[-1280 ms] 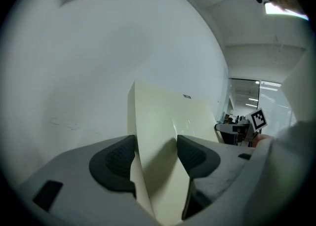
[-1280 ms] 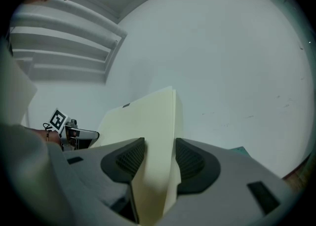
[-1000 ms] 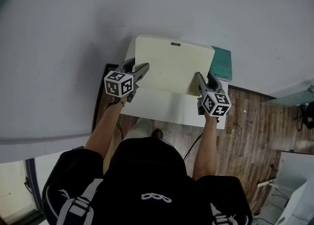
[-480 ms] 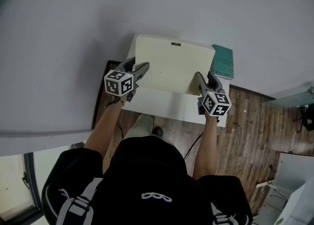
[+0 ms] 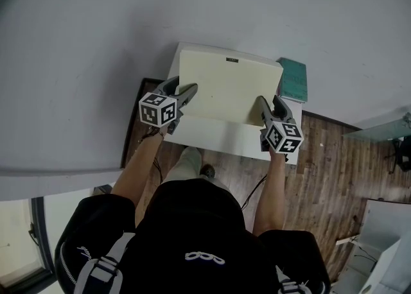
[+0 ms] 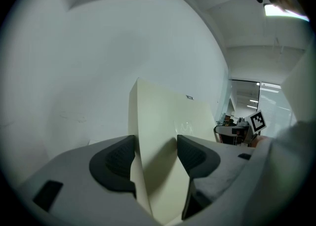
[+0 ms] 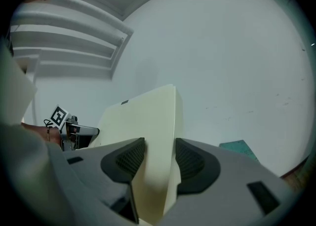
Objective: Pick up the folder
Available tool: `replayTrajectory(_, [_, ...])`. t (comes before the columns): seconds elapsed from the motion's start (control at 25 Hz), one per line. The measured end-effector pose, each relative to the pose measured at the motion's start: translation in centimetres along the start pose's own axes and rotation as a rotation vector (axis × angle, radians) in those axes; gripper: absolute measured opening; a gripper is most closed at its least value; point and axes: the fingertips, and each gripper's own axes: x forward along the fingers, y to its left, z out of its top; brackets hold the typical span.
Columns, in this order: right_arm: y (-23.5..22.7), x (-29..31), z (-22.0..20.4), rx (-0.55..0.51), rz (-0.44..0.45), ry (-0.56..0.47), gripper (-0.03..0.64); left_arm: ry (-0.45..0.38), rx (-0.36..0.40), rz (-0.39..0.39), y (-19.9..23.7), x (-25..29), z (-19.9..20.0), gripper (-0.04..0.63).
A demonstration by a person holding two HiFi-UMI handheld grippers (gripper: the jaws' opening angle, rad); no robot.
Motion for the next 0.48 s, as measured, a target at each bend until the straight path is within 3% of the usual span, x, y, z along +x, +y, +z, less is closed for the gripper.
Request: replayTrajectory(0.48, [1.9, -0.3, -1.7, 0.005, 0.015, 0.021, 0.209, 0.017, -0.009, 0.017, 0.6, -2.0, -1.7, 0.264])
